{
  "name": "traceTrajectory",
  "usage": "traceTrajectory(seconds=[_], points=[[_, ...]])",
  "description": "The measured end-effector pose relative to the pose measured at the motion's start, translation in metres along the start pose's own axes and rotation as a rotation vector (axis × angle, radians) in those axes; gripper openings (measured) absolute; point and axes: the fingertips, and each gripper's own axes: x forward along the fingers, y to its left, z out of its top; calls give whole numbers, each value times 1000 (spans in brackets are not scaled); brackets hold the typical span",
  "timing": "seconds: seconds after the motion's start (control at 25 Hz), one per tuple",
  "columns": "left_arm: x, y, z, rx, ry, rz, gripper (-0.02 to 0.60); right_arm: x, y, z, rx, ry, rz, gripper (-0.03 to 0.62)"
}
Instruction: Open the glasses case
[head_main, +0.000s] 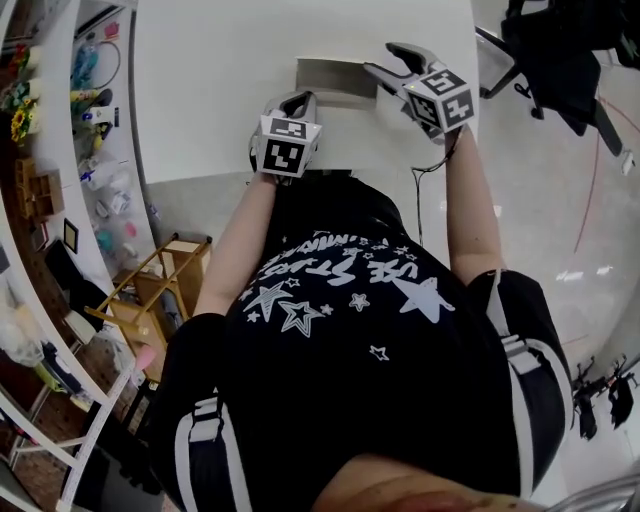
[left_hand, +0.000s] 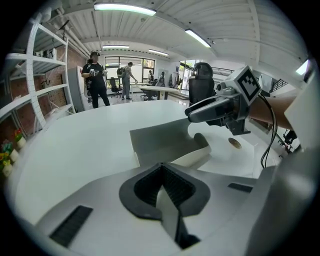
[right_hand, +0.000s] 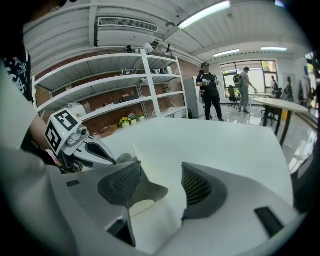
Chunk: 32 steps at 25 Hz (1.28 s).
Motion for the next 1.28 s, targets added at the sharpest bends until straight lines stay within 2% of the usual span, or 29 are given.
traceTrajectory(seconds=[0.16,0.36,0.64,0.72,0.84,0.92,1.0,1.16,1.28], points=[[-10,6,3,-23,-12,-6,12,-17,9,3,52,-51,-3,267],[-25,20,1,-30,-28,-20,12,-44,26,20,144,-176,-30,267],[-67,51,-22,-35,-58,-73,12,-41,85,24,118,-194,-60,266],[-85,64,-32,-35,-69,-98,12,-34,108,28,128,-201,-99,211],[-112,84,-47,-15,-81,-140,12,-21,144,35,147,-232,-167,166],[-129,101,-57,-4,-92,-158,12,-10,171,39,147,-250,-199,98],[-147,117,-69,-6,-112,-175,12,1,198,40,146,-257,-222,58],[-185,141,-90,-24,-160,-224,12,22,248,36,195,-280,-250,13],[-207,158,-98,-11,-183,-247,12,42,283,37,224,-288,-259,9]])
